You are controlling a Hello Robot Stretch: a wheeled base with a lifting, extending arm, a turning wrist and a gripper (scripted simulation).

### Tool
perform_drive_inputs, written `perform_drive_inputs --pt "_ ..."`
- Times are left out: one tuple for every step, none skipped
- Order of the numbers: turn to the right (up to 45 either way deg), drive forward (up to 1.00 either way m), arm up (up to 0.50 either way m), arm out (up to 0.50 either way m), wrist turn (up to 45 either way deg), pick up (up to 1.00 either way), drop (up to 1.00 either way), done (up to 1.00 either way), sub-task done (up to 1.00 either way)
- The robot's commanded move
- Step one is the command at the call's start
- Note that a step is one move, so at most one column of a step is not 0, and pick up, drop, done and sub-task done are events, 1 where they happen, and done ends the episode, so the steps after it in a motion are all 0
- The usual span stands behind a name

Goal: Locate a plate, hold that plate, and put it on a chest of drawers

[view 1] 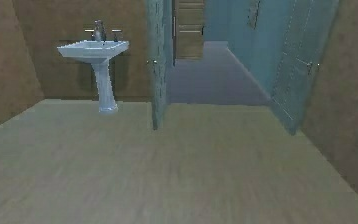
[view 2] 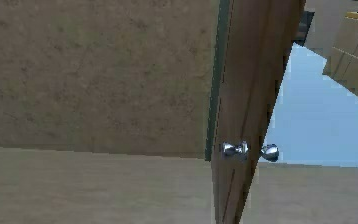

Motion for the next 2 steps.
perform_drive_inputs --pt "12.0 0.00 0.00 0.00 0.0 0.00 0.00 0.00 0.00" --pt "0.0 1.00 0.00 0.00 0.0 0.00 0.00 0.00 0.00"
